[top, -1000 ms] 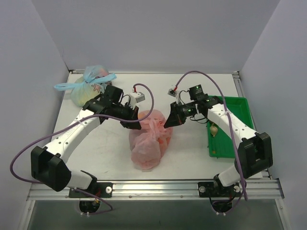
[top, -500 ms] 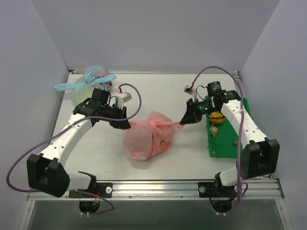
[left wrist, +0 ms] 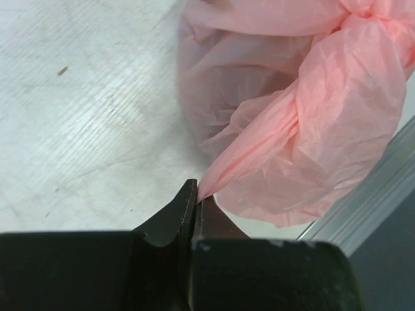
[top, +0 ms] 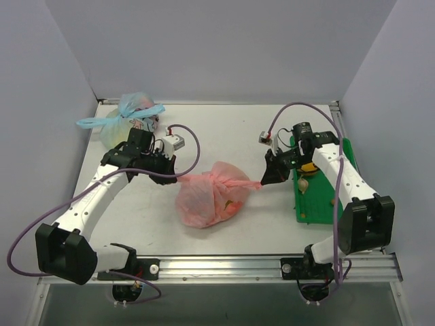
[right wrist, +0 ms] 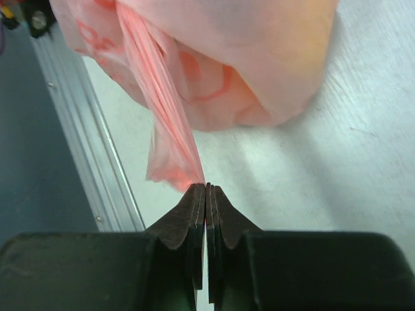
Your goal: Place the fake fruits into the plastic bag and tie a complex knot
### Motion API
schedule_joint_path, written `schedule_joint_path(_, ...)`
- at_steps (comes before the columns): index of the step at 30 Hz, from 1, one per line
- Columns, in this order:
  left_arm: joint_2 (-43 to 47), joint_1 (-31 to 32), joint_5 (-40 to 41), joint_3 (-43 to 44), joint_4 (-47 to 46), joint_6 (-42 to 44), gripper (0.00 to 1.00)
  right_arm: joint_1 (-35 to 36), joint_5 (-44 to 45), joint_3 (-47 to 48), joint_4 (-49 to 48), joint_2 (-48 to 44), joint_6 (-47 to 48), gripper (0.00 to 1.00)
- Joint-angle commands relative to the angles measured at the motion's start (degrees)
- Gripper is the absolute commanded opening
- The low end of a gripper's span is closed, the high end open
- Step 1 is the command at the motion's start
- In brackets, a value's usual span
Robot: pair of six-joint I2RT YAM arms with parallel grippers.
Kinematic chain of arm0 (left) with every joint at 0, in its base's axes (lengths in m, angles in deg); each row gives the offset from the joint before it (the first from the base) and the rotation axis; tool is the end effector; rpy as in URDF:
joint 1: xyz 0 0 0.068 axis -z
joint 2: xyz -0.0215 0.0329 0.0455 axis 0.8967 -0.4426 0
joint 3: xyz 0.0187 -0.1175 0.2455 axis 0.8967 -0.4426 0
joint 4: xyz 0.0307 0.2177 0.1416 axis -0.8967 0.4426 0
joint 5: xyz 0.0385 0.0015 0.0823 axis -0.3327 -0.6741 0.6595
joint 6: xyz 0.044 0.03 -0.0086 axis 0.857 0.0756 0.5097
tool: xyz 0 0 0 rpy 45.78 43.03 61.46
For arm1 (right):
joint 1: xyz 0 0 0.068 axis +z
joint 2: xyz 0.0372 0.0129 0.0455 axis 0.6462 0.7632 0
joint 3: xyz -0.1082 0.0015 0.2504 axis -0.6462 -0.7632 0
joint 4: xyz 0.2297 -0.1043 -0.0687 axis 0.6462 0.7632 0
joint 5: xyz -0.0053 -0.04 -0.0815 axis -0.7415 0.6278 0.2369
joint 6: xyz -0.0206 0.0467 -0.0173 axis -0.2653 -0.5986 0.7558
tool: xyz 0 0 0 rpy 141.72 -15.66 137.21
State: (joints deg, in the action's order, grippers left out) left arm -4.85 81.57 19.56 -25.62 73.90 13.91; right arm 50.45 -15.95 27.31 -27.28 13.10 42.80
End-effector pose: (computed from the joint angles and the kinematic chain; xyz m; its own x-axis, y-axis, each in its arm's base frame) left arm 0.2379 -0.0940 0.2954 -0.6663 0.3993 -0.6297 0.6671 0.6965 -0.2643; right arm 0.2819 0.0802 0.2857 -0.3658 -0.4389 -0.8207 -0.9230 0.2840 0.2595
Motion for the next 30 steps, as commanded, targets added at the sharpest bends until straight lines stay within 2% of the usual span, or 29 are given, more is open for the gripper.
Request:
schedule_joint_path(1, 3.4, -3.16, 14.21, -1.38, 1.75, 7.07, 0.0, -3.34, 12.07, -1.0, 3.84, -1.06, 5.86, 0.0)
schedule_joint_path(7, 5.95, -3.08, 11.58, -4.46, -0.89, 9.1, 0.0, -3.08, 12.16, -0.22, 3.66, 0.08, 6.75, 0.0)
schedule_joint_path(8, 5.6, -2.99, 8.1, -4.38, -0.72, 9.36, 0.0, -2.82, 11.72, 0.48, 3.84, 0.26, 6.57, 0.0)
schedule_joint_path(9, 5.34, -3.08, 6.06, -4.2, -0.54, 9.45, 0.04, -2.47, 11.11, 1.01, 4.1, 0.35, 6.66, 0.0)
schedule_joint_path(10, 5.51, -3.08, 3.52, -3.94, -0.63, 9.37, 0.15, -1.59, 10.23, 1.54, 4.71, 0.35, 6.48, 0.0)
schedule_joint_path(11, 5.6, -3.08, 1.14, -3.24, -0.54, 9.54, 0.25, -1.15, 9.88, 2.59, 4.98, 0.18, 6.57, 0.1)
schedule_joint_path(12, 6.3, -3.08, -2.89, -3.06, -0.63, 9.54, 0.47, -0.8, 9.26, 3.21, 5.33, -0.44, 6.48, 0.42)
schedule_joint_path(14, 7.18, -3.08, -4.94, -2.53, -0.71, 9.37, 0.65, 0.51, 8.29, 4.7, 5.51, -1.67, 6.31, 0.68)
schedule_joint_path(15, 8.14, -3.17, -6.08, -1.92, -0.8, 9.28, 0.73, 1.48, 8.64, 5.32, 5.6, -2.89, 6.22, 0.91)
schedule_joint_path(17, 9.37, -3.43, -6.18, -1.57, -0.89, 9.02, 0.97, 5.86, 10.82, 6.37, 6.56, -4.04, 6.39, 0.96)
schedule_joint_path(22, 13.16, -4.84, -3.1, -0.25, -3.44, 6.55, 0.97, 15.98, 16.11, 6.81, 6.74, -5.45, 6.13, 0.98)
schedule_joint_path(25, 13.69, -6.5, -5.02, 0.8, -3.53, 6.81, 0.97, 20.99, 18.83, 6.99, 5.6, -3.61, 5.52, 1.0)
schedule_joint_path(28, 12.02, -7.47, -7.49, 2.56, 0.4, 9.71, 0.97, 24.78, 22.69, 7.17, 3.23, -1.24, 4.72, 1.0)
schedule_joint_path(30, 9.57, -7.48, -9.25, 3.35, 3.92, 15.41, 0.95, 26.01, 24.89, 7.08, 1.31, 0.6, 4.2, 0.98)
